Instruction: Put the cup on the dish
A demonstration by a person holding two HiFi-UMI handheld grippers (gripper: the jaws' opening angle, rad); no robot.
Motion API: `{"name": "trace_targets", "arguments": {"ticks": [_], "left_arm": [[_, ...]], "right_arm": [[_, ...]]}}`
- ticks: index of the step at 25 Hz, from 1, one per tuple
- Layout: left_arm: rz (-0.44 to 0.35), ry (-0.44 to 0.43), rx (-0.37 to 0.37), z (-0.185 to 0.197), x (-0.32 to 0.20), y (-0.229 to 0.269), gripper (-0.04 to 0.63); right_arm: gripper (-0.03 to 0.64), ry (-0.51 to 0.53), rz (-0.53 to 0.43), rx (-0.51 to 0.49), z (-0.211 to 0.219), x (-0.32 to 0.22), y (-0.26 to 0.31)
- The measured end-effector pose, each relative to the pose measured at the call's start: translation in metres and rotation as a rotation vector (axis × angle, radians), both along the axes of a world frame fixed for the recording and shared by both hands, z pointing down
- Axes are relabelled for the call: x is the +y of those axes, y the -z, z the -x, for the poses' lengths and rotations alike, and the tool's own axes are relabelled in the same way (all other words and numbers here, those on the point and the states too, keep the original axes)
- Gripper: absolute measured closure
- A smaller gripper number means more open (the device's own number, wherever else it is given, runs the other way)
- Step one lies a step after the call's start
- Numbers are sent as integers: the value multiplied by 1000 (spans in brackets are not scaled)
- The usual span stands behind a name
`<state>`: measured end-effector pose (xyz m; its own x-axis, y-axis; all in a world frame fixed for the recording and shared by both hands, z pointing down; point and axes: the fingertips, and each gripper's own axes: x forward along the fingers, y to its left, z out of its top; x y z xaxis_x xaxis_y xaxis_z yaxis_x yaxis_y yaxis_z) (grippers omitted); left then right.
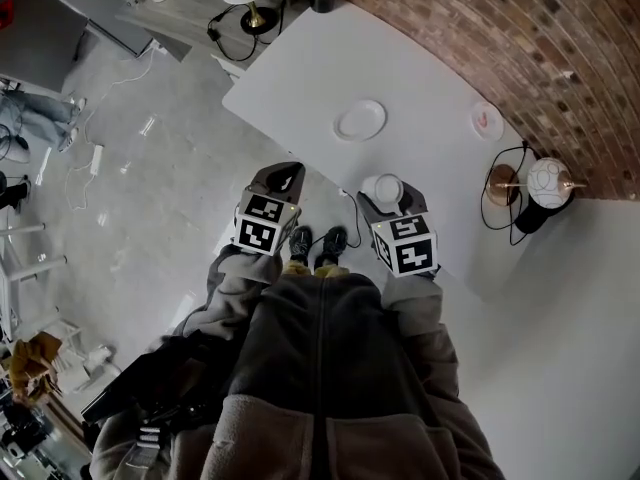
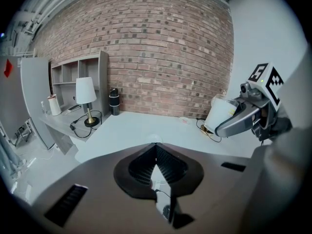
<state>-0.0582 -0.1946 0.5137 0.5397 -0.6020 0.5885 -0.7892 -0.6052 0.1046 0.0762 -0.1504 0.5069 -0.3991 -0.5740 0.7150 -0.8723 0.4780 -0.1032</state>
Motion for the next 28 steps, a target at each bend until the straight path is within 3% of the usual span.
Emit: {"name": "trace_targets", "arguments": {"ticks": [11,28], "left_arm": [[27,13,-16,3,-6,-43,589],[184,45,-35,6,0,-119,589]], "right_arm": [[365,29,-18,13,-1,-30,-43],[366,51,66,33,-5,-55,-123]]}}
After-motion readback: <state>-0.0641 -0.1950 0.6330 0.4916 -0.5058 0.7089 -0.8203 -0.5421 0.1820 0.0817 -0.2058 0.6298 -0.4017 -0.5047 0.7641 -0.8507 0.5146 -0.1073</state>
